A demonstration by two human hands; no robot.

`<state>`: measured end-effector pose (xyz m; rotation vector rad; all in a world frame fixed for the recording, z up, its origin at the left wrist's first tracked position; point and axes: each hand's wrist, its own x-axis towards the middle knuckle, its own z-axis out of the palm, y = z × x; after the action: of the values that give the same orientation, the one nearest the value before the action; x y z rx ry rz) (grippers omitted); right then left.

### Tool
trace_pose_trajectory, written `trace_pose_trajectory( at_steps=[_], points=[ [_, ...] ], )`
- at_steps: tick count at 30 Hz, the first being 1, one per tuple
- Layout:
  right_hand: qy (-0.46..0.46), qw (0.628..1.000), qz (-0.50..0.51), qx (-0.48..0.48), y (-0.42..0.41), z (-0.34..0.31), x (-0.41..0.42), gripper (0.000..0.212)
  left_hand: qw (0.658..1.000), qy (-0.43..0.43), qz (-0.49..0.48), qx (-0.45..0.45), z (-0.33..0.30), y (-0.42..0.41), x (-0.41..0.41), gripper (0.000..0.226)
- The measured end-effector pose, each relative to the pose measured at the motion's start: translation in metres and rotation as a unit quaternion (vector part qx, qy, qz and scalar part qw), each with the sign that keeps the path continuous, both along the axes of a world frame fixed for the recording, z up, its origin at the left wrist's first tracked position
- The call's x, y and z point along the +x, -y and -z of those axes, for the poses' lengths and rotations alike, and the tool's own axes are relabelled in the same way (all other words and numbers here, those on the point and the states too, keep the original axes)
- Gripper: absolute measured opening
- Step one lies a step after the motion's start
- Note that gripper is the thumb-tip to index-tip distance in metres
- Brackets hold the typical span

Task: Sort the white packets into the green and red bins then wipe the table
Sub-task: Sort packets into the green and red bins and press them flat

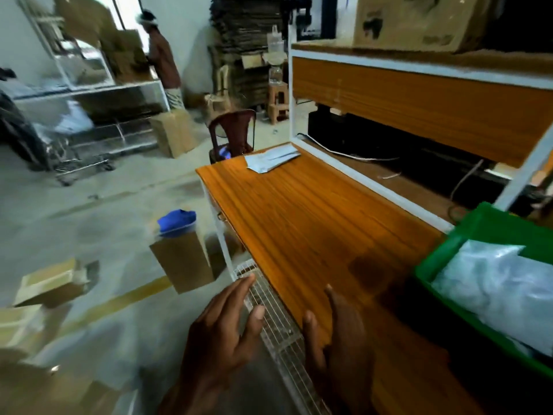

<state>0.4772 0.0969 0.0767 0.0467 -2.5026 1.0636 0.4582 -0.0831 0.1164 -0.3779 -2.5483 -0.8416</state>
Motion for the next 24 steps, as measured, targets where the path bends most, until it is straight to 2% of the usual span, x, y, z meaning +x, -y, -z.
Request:
trace_pose_trajectory(
  at_steps=[1, 3, 5, 8, 13, 16, 18, 21, 24],
  points=[
    [-0.043, 0.997, 0.058, 0.009, 0.001, -0.001, -0.013, 0.056, 1.000, 0.020, -0.004, 0.003, -0.001, 0.013, -0.013, 0.051],
    [-0.032, 0.993, 0.107, 0.028, 0.024, -0.013, -0.056, 0.059, 0.999, 0.033, -0.005, -0.008, 0.000, 0.039, -0.050, 0.053],
    [-0.003, 0.997, 0.076, -0.009, 0.056, -0.008, -0.086, 0.062, 0.998, 0.056, 0.002, -0.027, 0.002, 0.062, -0.086, 0.055],
    [-0.016, 0.996, 0.082, 0.010, 0.070, 0.005, -0.150, 0.065, 0.997, 0.061, 0.033, -0.032, 0.012, 0.083, -0.146, 0.058],
    [-0.027, 0.995, 0.098, 0.018, 0.085, 0.021, -0.266, 0.069, 0.988, 0.126, 0.068, -0.064, 0.033, 0.103, -0.269, 0.058],
    [-0.002, 0.991, 0.131, -0.012, 0.089, 0.035, -0.350, 0.073, 0.980, 0.168, 0.083, -0.069, 0.044, 0.107, -0.358, 0.055],
    [0.020, 0.988, 0.151, 0.004, 0.094, 0.035, -0.403, 0.072, 0.976, 0.182, 0.093, -0.077, 0.044, 0.108, -0.414, 0.055],
    [0.082, 0.983, 0.164, 0.021, 0.099, 0.036, -0.476, 0.077, 0.965, 0.204, 0.123, -0.108, 0.036, 0.107, -0.494, 0.063],
    [0.103, 0.978, 0.181, 0.023, 0.105, 0.033, -0.532, 0.079, 0.955, 0.216, 0.147, -0.142, 0.021, 0.101, -0.569, 0.069]
  ],
)
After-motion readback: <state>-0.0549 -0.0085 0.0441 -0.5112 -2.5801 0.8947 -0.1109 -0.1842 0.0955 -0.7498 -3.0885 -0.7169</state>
